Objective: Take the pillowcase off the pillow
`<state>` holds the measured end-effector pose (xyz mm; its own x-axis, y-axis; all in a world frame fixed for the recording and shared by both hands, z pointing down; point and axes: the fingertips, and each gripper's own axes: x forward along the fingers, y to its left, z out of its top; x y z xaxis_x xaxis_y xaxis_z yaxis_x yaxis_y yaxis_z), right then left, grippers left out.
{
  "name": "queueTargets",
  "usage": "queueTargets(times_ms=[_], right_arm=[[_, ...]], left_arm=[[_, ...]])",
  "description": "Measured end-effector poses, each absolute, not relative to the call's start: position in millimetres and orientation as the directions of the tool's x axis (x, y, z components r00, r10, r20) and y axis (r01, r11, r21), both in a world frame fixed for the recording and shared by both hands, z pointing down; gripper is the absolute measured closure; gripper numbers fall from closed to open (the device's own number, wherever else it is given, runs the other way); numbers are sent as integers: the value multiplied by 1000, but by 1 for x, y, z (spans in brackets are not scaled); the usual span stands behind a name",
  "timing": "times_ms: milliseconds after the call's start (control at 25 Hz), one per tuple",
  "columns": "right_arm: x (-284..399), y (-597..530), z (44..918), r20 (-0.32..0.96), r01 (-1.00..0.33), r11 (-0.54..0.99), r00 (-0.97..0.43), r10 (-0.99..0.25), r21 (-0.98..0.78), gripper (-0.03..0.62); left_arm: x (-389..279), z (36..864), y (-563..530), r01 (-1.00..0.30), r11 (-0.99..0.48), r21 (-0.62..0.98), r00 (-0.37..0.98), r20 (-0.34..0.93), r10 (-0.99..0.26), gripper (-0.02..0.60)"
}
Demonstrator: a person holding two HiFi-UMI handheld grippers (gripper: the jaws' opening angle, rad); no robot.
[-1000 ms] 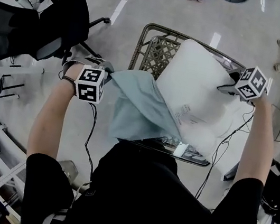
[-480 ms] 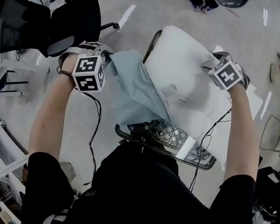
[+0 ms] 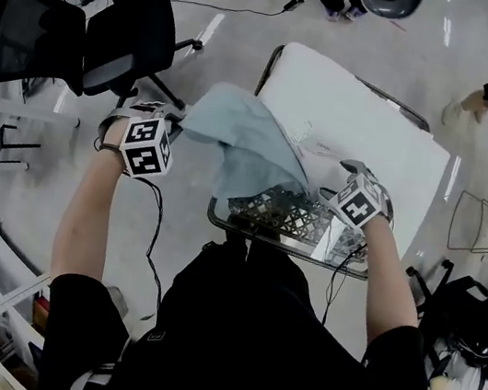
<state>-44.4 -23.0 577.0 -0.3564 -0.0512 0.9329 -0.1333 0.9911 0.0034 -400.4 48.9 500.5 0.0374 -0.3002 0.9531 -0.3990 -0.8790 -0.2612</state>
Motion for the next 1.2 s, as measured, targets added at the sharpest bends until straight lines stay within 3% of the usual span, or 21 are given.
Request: queueTargets(times_ms=[200,400,520,880,1200], right_arm=[[-22,-7,588,919,-343,935,-335,-207,86,241],[-3,15,588,935,-408,905,-259,-243,122,241],[-4,27,581,923,-475,875,-289,-253,91,243],[-15,47,548,860,-466,880,-406,-309,96,244],[-32,55,446,712,-448,884,-576,-401,135,255]], left_arm=[[-392,479,79,-397,-869,-296,73,933,-352,571],[-377,441,118,-354,-879,-321,94,922,-375,571],[-365,415,136,-335,-876,-347,111,909,-403,571],[-307,298,136,-298,-793,-531,170,788,-591,571],[-236,213,112,-272,-687,-673,239,644,-726,571]])
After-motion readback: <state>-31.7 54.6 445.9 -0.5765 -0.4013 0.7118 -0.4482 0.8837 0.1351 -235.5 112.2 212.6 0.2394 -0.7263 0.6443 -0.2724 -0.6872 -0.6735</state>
